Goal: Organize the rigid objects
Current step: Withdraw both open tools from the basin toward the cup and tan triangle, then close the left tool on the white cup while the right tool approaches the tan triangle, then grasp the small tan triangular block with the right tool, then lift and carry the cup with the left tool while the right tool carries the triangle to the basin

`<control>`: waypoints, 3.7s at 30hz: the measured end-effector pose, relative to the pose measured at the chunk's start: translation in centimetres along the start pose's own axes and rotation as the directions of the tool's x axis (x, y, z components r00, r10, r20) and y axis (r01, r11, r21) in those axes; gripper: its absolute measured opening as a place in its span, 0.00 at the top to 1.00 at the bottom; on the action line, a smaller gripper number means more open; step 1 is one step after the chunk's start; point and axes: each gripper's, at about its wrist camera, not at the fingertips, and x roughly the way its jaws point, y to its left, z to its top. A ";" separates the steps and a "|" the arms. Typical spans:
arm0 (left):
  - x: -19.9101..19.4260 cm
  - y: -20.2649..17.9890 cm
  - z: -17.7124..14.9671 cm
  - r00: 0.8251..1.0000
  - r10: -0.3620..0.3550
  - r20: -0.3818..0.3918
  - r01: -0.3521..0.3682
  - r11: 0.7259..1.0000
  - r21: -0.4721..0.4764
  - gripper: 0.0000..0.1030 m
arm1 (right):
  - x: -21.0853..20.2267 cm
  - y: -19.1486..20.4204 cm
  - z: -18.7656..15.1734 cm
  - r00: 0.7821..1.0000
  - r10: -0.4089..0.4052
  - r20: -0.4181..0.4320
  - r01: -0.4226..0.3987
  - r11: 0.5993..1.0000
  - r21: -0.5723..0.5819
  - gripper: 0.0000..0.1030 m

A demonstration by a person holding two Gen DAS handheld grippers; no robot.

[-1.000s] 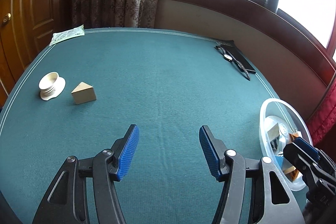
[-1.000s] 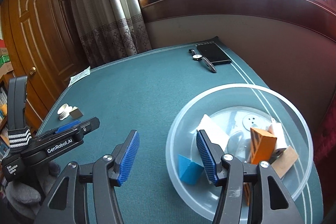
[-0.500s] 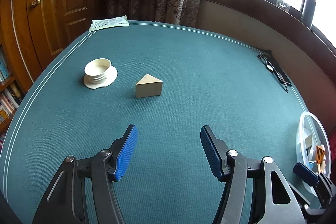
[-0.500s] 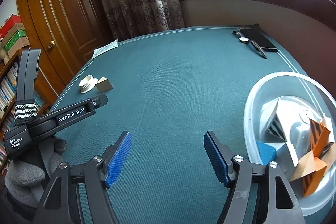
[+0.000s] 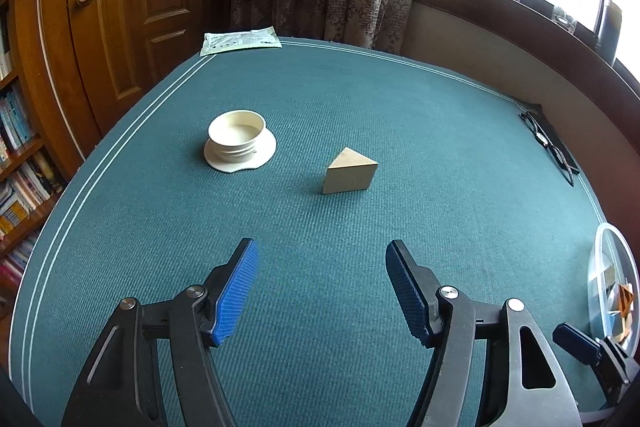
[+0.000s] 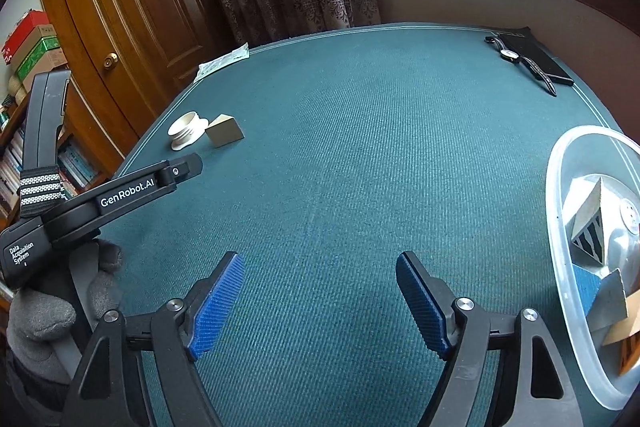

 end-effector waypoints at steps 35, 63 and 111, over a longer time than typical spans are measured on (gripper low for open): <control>8.5 7.0 7.1 0.998 0.063 -0.004 -0.063 0.994 -0.087 0.35 | 2.8 2.6 1.2 0.999 0.014 -0.040 -0.018 0.995 -0.096 0.21; 4.9 7.7 5.9 0.996 0.041 0.073 -0.033 0.994 -0.105 0.50 | 9.3 7.7 7.7 1.000 0.000 0.019 0.003 0.988 -0.157 0.21; 2.2 1.9 3.5 0.994 -0.054 0.095 0.050 0.998 0.042 0.50 | 4.3 3.9 4.6 0.999 -0.046 0.011 0.047 0.995 -0.087 0.59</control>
